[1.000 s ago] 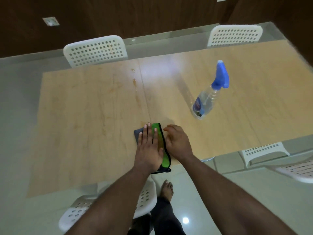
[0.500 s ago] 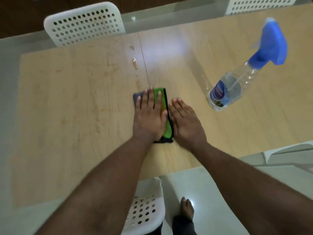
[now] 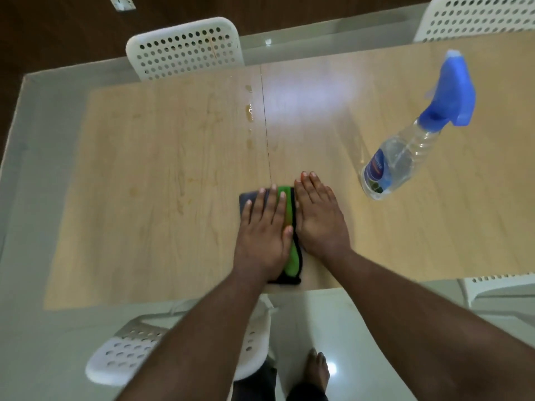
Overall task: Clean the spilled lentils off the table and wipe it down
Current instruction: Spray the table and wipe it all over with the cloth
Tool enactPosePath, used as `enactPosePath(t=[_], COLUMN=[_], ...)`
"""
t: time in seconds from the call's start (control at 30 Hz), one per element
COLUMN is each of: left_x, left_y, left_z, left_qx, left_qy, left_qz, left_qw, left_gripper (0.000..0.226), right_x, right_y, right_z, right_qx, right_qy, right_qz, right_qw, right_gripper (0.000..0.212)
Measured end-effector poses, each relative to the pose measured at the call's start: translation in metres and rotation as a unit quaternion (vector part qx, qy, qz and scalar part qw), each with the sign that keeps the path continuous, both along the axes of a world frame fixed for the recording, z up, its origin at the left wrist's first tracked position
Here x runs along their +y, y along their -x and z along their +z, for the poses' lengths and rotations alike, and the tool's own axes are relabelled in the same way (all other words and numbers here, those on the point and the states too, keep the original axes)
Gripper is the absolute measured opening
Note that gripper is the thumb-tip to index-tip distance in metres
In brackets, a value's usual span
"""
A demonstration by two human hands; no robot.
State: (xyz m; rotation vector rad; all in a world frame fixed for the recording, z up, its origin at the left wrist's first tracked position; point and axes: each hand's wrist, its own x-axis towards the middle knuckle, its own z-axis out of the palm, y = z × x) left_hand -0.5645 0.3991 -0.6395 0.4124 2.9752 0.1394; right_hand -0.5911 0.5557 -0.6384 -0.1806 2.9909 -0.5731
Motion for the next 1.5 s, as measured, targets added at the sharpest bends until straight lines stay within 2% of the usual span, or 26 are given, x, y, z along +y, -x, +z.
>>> enactPosePath(t=[0.13,0.2,0.27,0.43,0.5,0.67,0.77,0.83,0.9,1.07,1.17,1.33,1.5], left_x=[0.005,0.010,0.009,0.004,0.002,-0.001,0.003,0.008,0.011,0.000,-0.008,-0.012,-0.018], left_y=[0.095,0.106,0.079,-0.047,-0.060,0.025,0.099,0.119,0.099,-0.011,-0.025,0.023,0.132], left_z=[-0.001,0.000,0.000,0.007,0.007,-0.003,-0.002,-0.001,0.001,0.003,0.005,0.005,-0.003], left_qx=[0.018,0.022,0.019,-0.016,-0.017,0.005,0.015,0.015,0.015,-0.003,-0.003,-0.011,0.010], left_qy=[0.022,0.022,0.015,0.002,0.007,0.012,0.019,0.027,0.024,0.009,0.008,0.004,0.004], left_qz=[0.019,0.027,0.035,0.029,0.026,0.000,0.015,0.021,0.032,0.009,0.004,-0.019,-0.020], left_qw=[0.999,0.999,0.999,0.999,0.999,1.000,1.000,0.999,0.999,1.000,1.000,1.000,1.000], left_gripper=[0.072,0.072,0.071,0.073,0.074,0.073,0.072,0.072,0.071,0.072,0.072,0.073,0.073], right_x=[0.002,0.002,0.001,0.001,0.001,0.000,0.001,0.003,0.003,0.002,0.001,-0.005,-0.011], right_y=[-0.001,-0.001,-0.001,0.000,0.001,0.003,0.003,0.001,0.001,0.002,0.001,0.025,0.134], right_z=[-0.008,-0.007,-0.003,0.002,0.000,-0.004,-0.008,-0.010,-0.007,-0.002,0.002,0.008,0.007], right_qx=[0.019,0.018,0.014,-0.007,-0.007,0.006,0.018,0.023,0.021,0.000,0.004,0.022,0.033], right_qy=[-0.005,-0.008,-0.008,-0.021,-0.034,-0.017,-0.014,-0.012,-0.003,0.005,0.012,0.017,0.030], right_qz=[-0.027,-0.031,-0.028,-0.023,-0.021,-0.025,-0.027,-0.029,-0.027,-0.037,-0.043,-0.067,-0.088], right_qw=[0.999,0.999,0.999,0.999,0.999,1.000,0.999,0.999,0.999,0.999,0.999,0.997,0.995], right_gripper=[0.060,0.061,0.062,0.062,0.063,0.070,0.064,0.062,0.061,0.057,0.055,0.055,0.051])
